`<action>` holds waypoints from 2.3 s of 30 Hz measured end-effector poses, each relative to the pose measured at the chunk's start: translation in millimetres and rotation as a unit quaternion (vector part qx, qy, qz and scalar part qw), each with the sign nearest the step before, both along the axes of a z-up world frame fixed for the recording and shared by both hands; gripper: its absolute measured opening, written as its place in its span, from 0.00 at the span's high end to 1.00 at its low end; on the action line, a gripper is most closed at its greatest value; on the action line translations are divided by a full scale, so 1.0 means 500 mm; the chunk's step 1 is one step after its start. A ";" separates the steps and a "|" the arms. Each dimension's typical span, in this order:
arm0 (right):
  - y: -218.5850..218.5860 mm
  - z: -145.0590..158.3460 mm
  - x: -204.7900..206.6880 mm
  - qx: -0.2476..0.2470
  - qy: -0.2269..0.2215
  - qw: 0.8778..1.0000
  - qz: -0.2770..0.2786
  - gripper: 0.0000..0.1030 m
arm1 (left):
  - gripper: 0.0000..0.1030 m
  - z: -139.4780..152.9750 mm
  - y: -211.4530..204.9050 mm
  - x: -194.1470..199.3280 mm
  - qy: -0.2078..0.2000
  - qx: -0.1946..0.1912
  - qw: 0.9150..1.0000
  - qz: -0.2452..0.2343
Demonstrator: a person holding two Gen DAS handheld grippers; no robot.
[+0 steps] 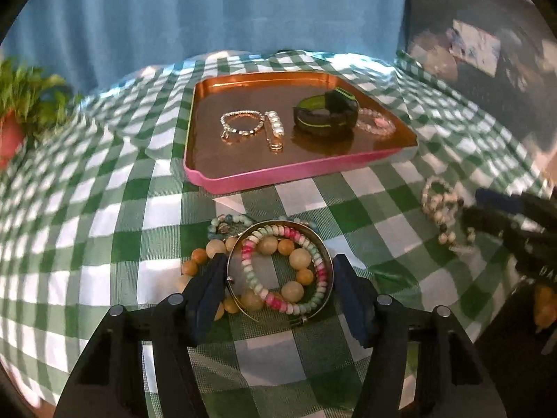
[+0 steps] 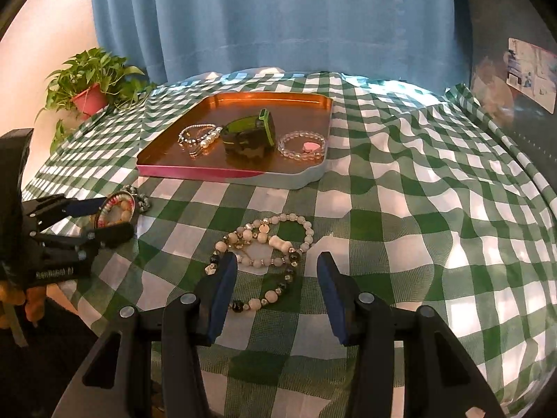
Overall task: Organize jewelry
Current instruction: 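Grasp the silver bangle with the left tool while the right tool grasps the black-and-white beaded bracelet, then lift the silver bangle with the left tool while the right tool lifts its bracelet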
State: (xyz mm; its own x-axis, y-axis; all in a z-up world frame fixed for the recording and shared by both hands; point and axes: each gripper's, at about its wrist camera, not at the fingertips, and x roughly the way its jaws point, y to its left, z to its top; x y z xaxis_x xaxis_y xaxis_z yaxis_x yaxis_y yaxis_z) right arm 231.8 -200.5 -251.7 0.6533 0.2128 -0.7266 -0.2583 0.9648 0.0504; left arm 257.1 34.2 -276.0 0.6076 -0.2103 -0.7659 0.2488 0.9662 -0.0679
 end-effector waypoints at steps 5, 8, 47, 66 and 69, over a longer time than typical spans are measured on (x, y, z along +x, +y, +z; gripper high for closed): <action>0.005 0.002 -0.003 0.004 -0.004 1.000 0.009 0.61 | 0.41 0.026 0.048 -0.012 -0.003 -0.064 0.998 0.029; 0.012 -0.007 -0.003 -0.007 0.006 1.000 0.015 0.61 | 0.40 0.038 0.063 -0.019 -0.013 -0.082 0.996 0.037; 0.061 0.185 -0.045 -0.001 -0.074 0.997 0.022 0.94 | 0.41 0.206 0.010 -0.084 -0.061 -0.083 0.993 0.054; 0.085 0.275 -0.009 -0.010 -0.108 0.993 0.044 0.94 | 0.41 0.249 -0.011 -0.027 -0.088 -0.072 0.993 0.018; 0.090 0.284 0.022 -0.005 -0.114 0.993 0.044 0.94 | 0.41 0.260 -0.007 0.005 -0.093 -0.072 0.993 0.019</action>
